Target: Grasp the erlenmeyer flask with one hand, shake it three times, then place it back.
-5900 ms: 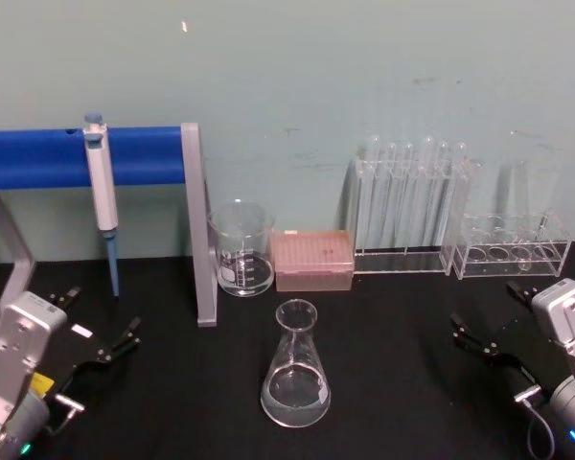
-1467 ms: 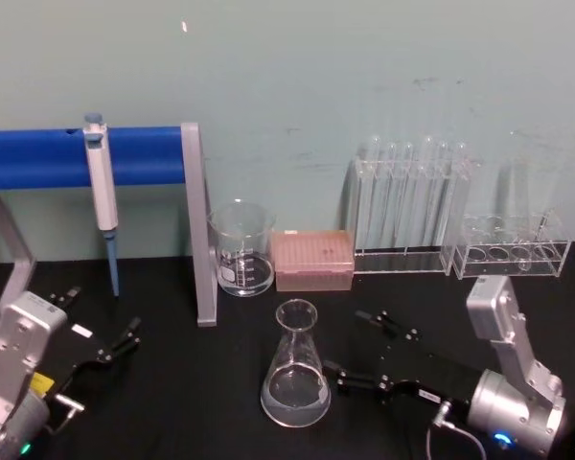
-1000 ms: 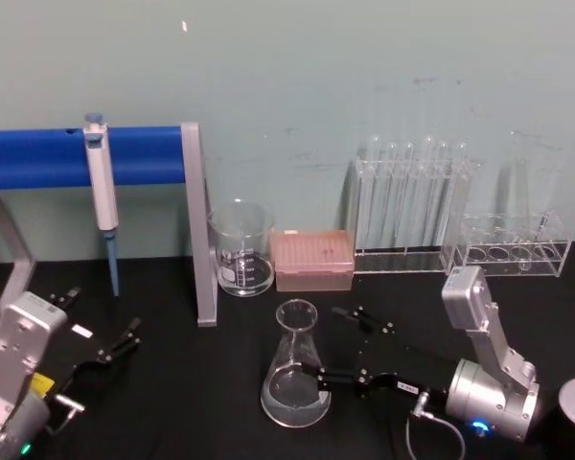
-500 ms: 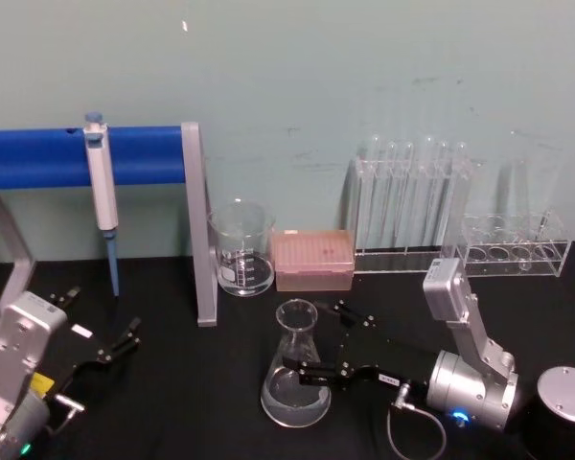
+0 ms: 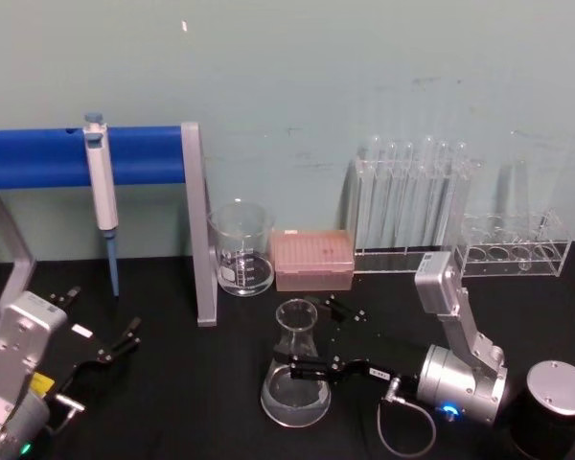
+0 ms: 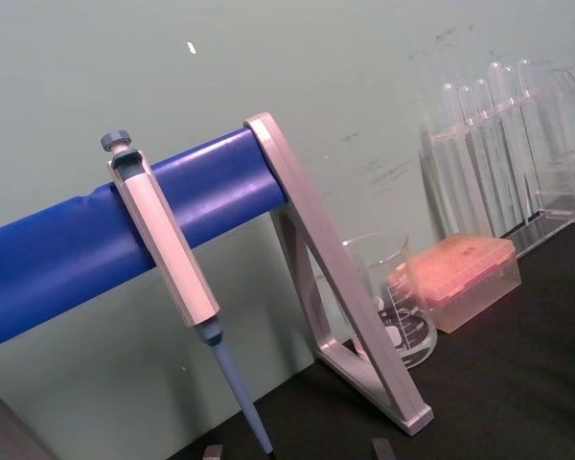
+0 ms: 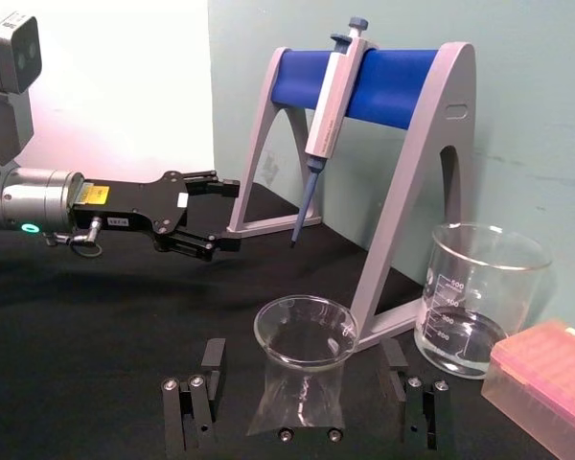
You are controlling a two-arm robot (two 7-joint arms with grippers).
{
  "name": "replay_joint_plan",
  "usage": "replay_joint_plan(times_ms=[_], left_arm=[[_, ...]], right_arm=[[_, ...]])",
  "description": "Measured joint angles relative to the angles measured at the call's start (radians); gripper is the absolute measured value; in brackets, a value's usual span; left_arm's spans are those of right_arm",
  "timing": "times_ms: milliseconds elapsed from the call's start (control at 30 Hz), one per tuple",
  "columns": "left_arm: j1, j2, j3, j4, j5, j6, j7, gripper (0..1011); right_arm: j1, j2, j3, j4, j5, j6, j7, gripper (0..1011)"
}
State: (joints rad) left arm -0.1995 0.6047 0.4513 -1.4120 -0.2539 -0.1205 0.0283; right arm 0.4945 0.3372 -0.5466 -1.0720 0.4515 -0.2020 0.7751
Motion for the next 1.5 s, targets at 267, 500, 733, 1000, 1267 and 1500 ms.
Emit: replay_joint_plan(times_ms=[267, 500, 733, 1000, 1267, 1500], left_arm=[[0.0, 0.0, 0.0, 0.0, 0.0, 0.0, 0.0, 1001], [0.0, 0.0, 0.0, 0.0, 0.0, 0.0, 0.0, 1001], [0.0, 0.0, 0.0, 0.0, 0.0, 0.0, 0.0, 1001], [0.0, 0.0, 0.0, 0.0, 0.0, 0.0, 0.0, 1001], [0.0, 0.0, 0.0, 0.0, 0.0, 0.0, 0.0, 1001], [0.0, 0.0, 0.0, 0.0, 0.0, 0.0, 0.0, 1001]], right_arm=[[0.005, -0.006, -0.001, 0.007, 0.003, -0.001, 0.0, 1003], [0.005, -0.009, -0.001, 0.008, 0.003, 0.003, -0.011, 1003], [0.005, -0.009, -0.001, 0.005, 0.001, 0.01, -0.019, 1003], [0.005, -0.008, 0.0, 0.004, 0.001, 0.01, -0.018, 1003], [0.004, -0.008, 0.0, 0.004, 0.001, 0.009, -0.017, 1003], [0.004, -0.008, 0.0, 0.004, 0.001, 0.009, -0.017, 1003]])
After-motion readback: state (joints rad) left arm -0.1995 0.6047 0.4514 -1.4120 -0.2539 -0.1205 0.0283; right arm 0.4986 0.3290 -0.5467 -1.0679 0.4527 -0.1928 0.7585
